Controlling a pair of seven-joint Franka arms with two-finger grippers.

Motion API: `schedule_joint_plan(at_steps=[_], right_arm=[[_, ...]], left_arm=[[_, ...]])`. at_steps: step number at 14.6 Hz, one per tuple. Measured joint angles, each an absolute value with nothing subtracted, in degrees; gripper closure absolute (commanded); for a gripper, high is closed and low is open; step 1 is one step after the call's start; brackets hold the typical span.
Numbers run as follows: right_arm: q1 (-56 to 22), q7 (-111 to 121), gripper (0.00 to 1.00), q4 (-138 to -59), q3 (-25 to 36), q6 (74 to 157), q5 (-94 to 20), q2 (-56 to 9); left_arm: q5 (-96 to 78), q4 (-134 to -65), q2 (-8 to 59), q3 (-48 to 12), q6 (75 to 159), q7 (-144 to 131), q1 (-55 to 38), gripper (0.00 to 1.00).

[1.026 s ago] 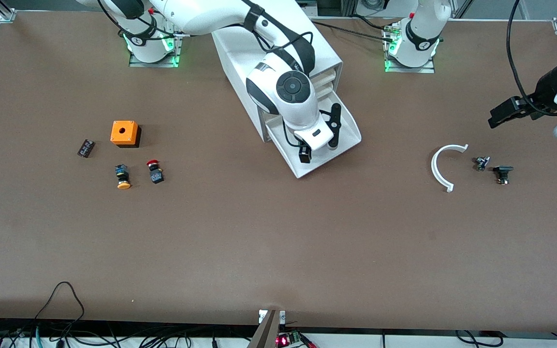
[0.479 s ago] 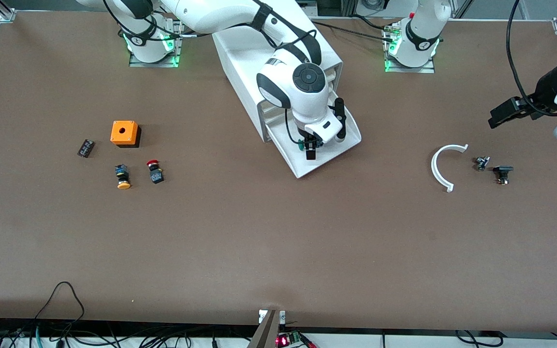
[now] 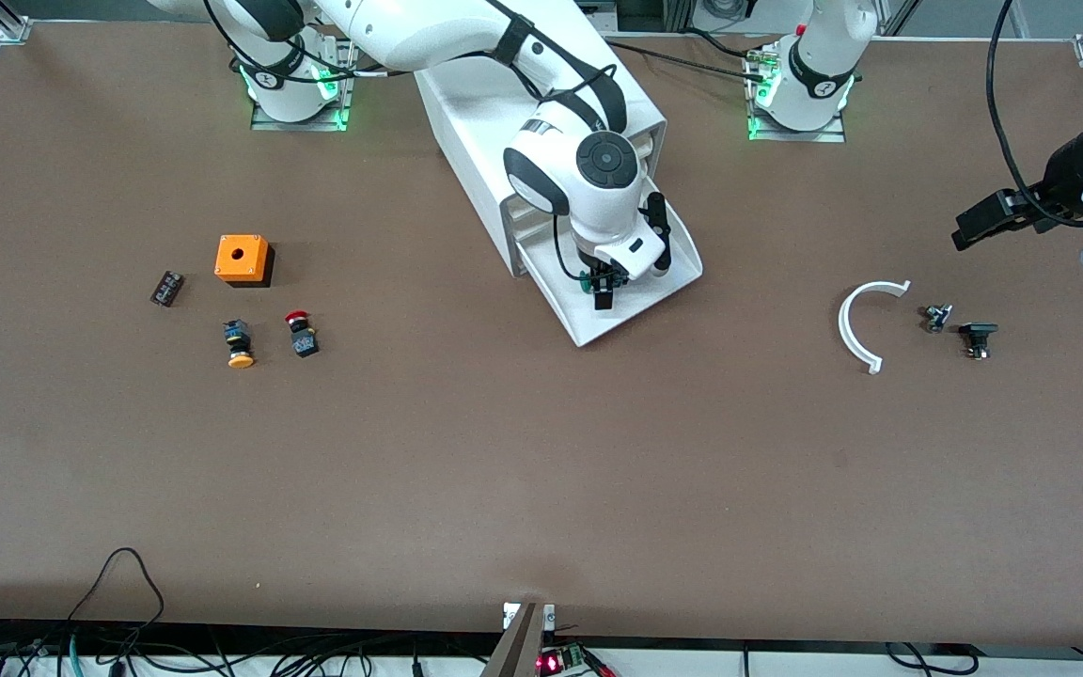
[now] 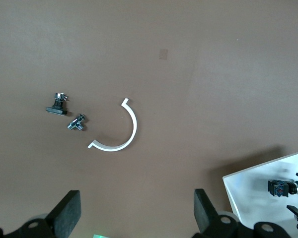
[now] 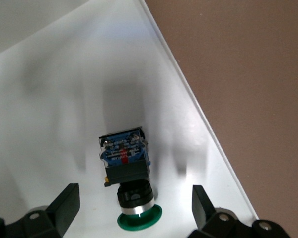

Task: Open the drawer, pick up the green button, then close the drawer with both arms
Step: 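Lower the right gripper onto the green button and close on it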

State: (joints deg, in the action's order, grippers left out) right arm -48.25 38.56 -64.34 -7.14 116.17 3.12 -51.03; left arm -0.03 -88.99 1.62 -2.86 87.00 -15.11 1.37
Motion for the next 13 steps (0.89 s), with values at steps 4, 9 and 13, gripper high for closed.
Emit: schedule_joint_plan(at_steps=[4, 9, 13], right_arm=[[-48.46, 38.56, 0.0, -64.32, -7.14, 116.68, 3.13, -51.86], [-49.34, 38.56, 0.02, -64.06, -7.14, 116.93, 3.13, -51.93], [-49.87, 38.56, 0.13, -64.06, -6.97, 116.94, 3.15, -52.25]], left_arm=[[-0.03, -88.99, 1.62, -2.76, 87.01, -15.11, 1.39, 0.0], [-0.03, -89.05, 1.63, -2.51, 87.01, -15.11, 1.46, 0.0], [-0.03, -89.49, 1.75, -1.93, 87.77, -15.11, 1.78, 0.0]])
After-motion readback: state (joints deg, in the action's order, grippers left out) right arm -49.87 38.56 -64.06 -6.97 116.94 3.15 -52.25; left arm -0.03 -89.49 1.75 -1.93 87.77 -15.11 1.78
